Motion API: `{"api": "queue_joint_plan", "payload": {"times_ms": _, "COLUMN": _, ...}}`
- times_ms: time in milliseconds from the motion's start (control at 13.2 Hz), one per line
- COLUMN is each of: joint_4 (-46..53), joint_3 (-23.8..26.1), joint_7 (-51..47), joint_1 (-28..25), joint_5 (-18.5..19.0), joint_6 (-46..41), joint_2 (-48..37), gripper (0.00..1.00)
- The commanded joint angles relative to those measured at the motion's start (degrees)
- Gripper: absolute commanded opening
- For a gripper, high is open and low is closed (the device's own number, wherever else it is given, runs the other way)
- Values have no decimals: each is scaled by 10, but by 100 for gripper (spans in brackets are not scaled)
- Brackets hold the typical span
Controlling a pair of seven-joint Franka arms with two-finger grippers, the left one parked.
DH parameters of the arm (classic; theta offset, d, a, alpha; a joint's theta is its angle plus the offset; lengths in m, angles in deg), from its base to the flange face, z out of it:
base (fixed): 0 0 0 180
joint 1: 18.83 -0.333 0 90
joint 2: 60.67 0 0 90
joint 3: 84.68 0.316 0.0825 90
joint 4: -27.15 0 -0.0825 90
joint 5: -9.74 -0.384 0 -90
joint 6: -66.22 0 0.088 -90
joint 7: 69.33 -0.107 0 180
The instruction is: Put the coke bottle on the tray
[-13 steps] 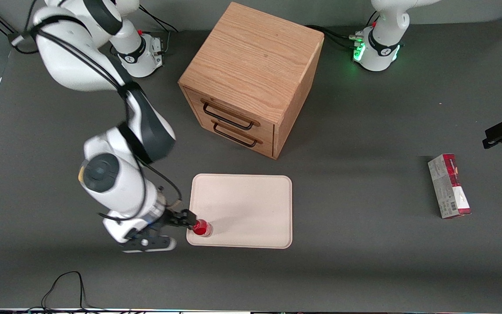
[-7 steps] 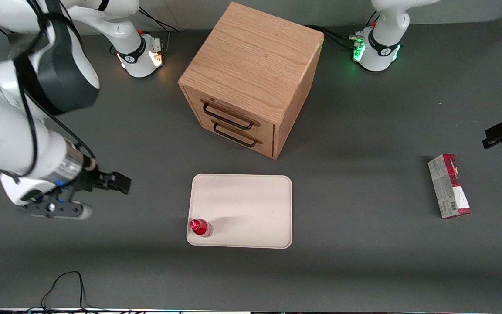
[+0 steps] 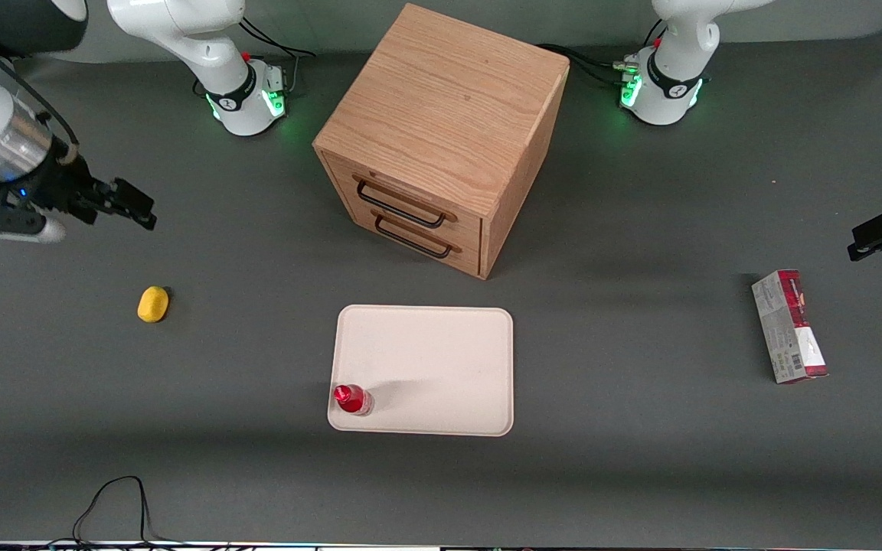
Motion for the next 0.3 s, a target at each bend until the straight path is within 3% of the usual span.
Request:
{"api": "queue_joint_plan", "payload": {"times_ms": 0, "joint_4": 9, "joint_3": -15, "joint_7": 24, "joint_1": -3, "joint_5": -7, "joint_6": -15, "joint_2": -3, "gripper": 100}}
{"api": "queue_joint_plan", "payload": {"times_ms": 227, "joint_4": 26, "joint_3": -24, "joint_7": 24, "joint_1": -1, "joint_5": -11, "joint_6": -15, "joint_2": 15, "gripper": 100}}
